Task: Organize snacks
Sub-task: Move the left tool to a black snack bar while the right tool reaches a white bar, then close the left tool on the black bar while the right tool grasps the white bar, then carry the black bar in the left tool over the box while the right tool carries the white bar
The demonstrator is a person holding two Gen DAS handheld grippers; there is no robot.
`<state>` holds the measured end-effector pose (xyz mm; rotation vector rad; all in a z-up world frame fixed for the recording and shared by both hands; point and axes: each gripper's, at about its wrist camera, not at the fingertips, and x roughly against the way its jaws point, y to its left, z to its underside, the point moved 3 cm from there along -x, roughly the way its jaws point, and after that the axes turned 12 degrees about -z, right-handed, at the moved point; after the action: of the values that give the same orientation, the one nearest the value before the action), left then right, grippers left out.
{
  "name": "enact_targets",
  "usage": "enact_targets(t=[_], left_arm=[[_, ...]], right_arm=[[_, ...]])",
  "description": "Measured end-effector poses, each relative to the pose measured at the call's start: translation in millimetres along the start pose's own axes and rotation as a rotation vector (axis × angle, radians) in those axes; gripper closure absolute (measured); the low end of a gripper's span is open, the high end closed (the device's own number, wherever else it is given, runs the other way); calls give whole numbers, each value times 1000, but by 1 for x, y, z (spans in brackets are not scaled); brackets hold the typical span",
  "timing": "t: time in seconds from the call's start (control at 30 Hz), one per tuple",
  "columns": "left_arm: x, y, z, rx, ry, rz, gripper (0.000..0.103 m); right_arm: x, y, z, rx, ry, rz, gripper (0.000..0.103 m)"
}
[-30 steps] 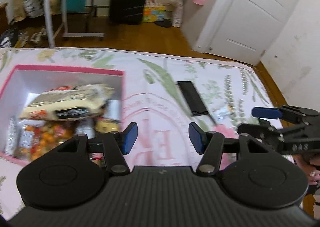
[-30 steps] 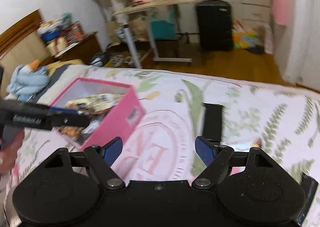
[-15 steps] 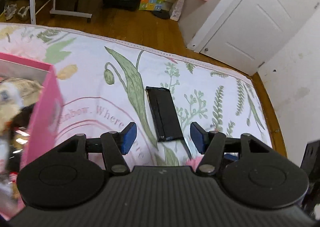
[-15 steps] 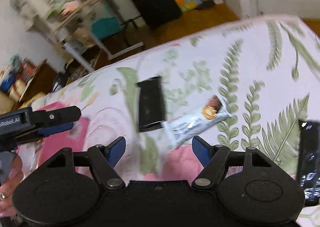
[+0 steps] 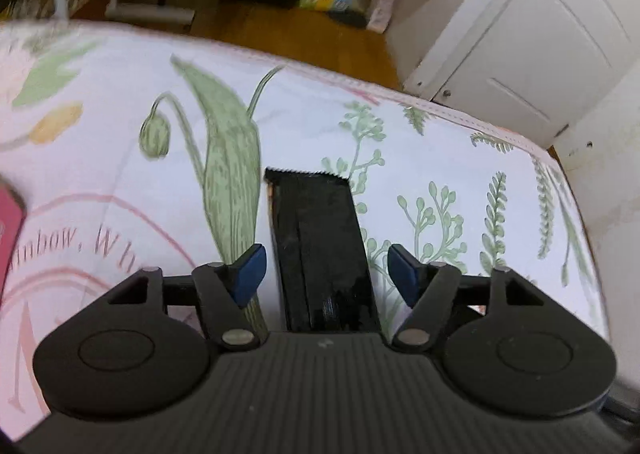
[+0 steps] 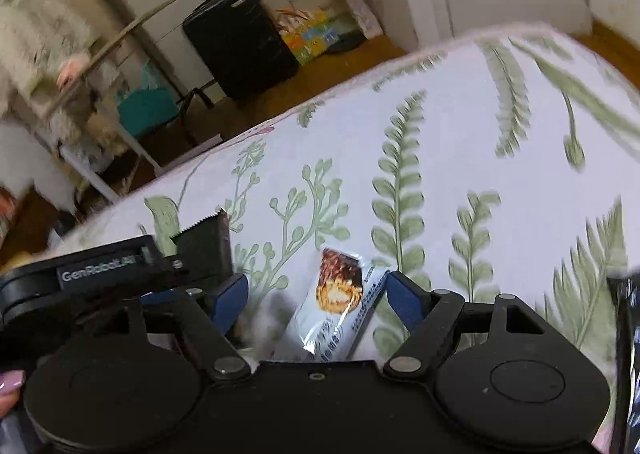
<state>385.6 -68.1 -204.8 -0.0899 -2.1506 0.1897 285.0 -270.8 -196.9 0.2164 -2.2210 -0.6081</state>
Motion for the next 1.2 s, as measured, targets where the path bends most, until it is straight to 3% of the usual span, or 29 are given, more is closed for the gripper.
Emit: enact_targets(t=[0.17, 0.27, 0.37, 0.43, 0.47, 0.5, 0.53, 0.83, 1.0, 1.2], left_arm=[[1, -1, 4, -84, -30, 13, 33], [1, 0, 2, -97, -29, -26, 33], [1, 0, 5, -112, -37, -46, 33], [3, 0, 8, -116, -43, -56, 36], [5, -1, 9, -124, -44, -56, 41], [7, -1, 10, -127, -43, -43, 54], [10, -1, 10, -125, -37, -28, 58], [40, 6, 21, -165, 22, -5, 60], [73, 12, 26, -174, 42, 2, 61], [123, 17, 40, -269, 39, -20, 61]], right_arm=[[-6, 20, 18, 306, 31, 86, 25], [-2, 23, 28, 380, 25, 121, 25], [5, 21, 30, 353, 5, 124, 29], [10, 20, 31, 335, -3, 132, 57], [12, 20, 32, 323, -6, 131, 61], [15, 19, 33, 307, -8, 125, 67], [17, 18, 33, 285, -9, 113, 69], [44, 24, 43, 171, -42, 64, 71], [59, 32, 54, 91, 24, 26, 71], [73, 42, 72, 1, 113, -71, 71]])
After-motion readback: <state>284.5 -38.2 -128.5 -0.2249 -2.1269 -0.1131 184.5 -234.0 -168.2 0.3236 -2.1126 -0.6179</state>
